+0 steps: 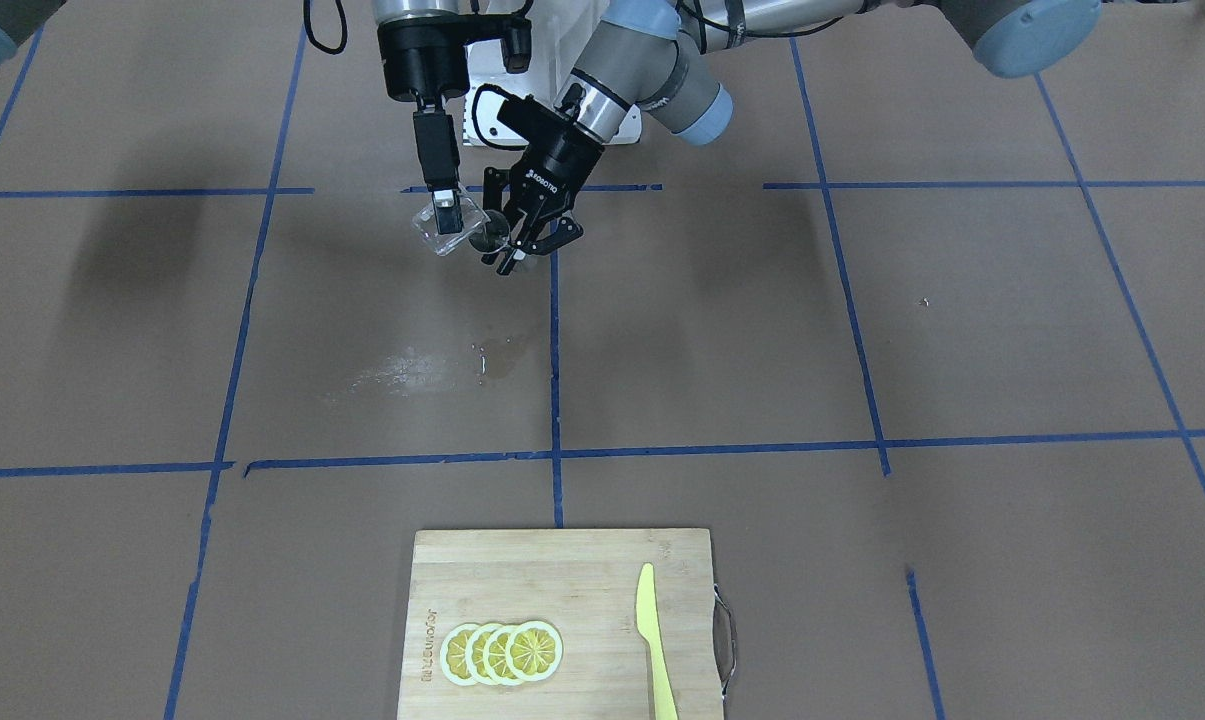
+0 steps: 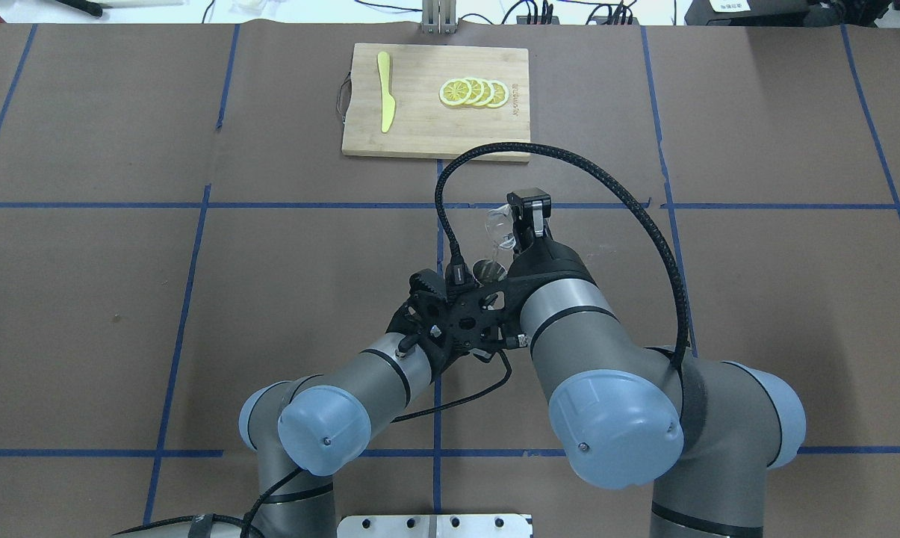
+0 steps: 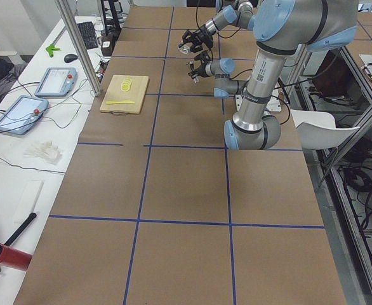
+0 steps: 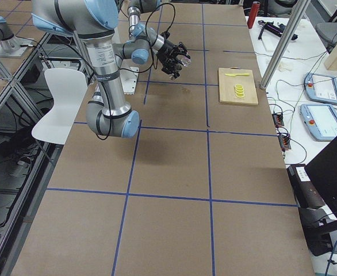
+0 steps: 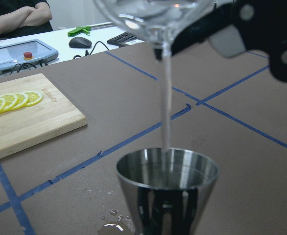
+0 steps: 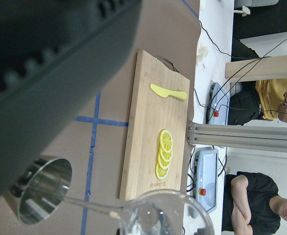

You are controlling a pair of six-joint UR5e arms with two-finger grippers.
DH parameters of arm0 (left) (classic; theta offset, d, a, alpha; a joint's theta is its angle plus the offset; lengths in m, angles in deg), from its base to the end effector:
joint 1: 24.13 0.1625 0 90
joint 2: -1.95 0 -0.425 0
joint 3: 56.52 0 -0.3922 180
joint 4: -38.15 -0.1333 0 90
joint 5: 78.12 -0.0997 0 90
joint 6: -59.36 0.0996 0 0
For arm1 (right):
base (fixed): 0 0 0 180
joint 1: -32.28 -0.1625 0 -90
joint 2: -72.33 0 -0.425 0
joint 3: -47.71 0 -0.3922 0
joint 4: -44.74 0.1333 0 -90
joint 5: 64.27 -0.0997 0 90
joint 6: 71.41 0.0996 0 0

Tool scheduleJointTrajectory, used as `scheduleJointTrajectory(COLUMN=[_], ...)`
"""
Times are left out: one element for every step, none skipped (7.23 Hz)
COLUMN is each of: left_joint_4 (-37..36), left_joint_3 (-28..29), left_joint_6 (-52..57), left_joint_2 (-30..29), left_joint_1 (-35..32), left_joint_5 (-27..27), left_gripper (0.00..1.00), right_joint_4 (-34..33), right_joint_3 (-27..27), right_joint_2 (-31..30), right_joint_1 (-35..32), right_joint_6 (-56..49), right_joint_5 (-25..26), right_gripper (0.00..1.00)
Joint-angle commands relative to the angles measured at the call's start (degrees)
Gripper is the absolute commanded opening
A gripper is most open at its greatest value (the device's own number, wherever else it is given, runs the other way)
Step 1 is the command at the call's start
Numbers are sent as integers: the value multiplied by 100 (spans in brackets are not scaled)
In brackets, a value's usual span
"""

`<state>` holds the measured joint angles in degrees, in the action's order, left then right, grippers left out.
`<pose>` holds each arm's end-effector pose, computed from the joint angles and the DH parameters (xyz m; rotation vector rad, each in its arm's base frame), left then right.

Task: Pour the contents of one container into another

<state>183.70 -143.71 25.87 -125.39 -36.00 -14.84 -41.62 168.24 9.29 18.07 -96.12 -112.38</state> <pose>0.6188 -0.3120 0.1783 1.1635 1.0649 0.2449 -0.4517 -0.3205 0.1591 1.2730 0.1655 -1.1387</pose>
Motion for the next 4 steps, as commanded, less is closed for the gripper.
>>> scheduleJointTrajectory(left_joint_4=[0,0,0,0], left_joint_3=[9,9,35,35], left_joint_6=[0,0,0,0], left_joint_2=[-1,-1,-1,-1], left_joint_1=[0,0,0,0], left_joint_5=[0,0,0,0], left_gripper=[0,0,0,0], right_joint_4=[-135,-135,-135,-135], right_joint_3=[23,41,49,49], right_joint_2=[12,20,20,55], right_joint_1=[14,15,15,23], right_joint_6=[-139,-226,-340,-350], right_joint_5=[134,134,169,187], right_gripper=[0,0,0,0])
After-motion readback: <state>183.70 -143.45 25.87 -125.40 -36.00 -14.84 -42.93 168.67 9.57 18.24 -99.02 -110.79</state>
